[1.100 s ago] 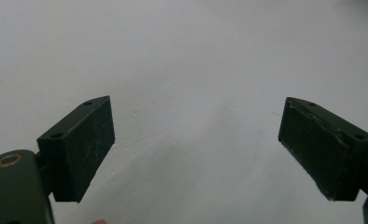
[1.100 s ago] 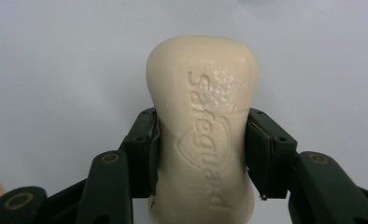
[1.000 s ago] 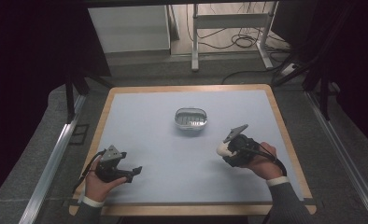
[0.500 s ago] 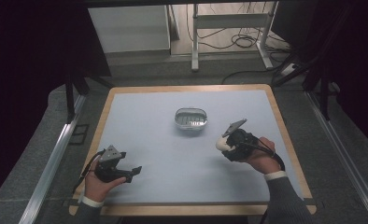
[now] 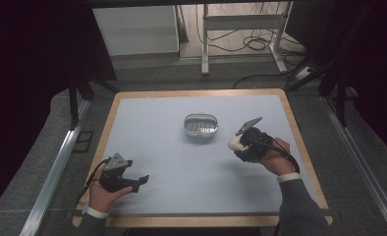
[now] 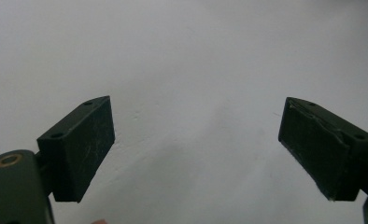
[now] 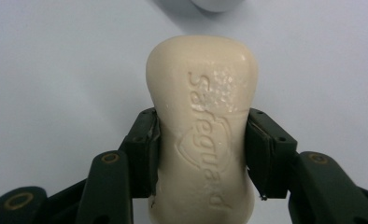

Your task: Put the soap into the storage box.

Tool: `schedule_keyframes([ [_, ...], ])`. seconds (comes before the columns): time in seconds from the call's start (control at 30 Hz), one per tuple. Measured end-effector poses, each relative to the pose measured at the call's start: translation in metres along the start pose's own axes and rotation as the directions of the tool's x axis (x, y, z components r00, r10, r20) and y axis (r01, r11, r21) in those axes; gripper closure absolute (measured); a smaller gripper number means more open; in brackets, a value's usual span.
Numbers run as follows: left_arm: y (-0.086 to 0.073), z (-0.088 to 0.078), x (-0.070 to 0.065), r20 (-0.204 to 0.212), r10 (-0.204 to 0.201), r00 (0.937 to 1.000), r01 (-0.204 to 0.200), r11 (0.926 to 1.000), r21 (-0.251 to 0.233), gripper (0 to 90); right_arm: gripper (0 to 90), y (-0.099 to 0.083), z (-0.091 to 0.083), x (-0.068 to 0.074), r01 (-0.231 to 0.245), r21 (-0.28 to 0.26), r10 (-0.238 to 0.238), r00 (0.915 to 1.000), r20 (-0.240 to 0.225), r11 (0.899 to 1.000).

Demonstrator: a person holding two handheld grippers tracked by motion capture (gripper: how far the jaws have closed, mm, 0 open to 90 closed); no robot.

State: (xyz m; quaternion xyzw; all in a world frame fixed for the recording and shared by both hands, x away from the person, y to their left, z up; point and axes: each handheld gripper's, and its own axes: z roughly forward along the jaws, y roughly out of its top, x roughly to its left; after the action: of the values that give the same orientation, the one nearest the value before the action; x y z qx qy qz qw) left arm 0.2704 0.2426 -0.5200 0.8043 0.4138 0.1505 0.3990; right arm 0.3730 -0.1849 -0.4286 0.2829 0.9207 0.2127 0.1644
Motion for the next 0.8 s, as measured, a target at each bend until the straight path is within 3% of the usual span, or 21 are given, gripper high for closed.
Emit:
schedule_keyframes([
  [0.8,0.0,0.003,0.0,0.003,0.006,1.0,-0.006,1.0,0.007,11.2,49.3,0.023,0.005,-0.02,-0.008,-0.012,0.008,0.9996,0.028,1.0],
])
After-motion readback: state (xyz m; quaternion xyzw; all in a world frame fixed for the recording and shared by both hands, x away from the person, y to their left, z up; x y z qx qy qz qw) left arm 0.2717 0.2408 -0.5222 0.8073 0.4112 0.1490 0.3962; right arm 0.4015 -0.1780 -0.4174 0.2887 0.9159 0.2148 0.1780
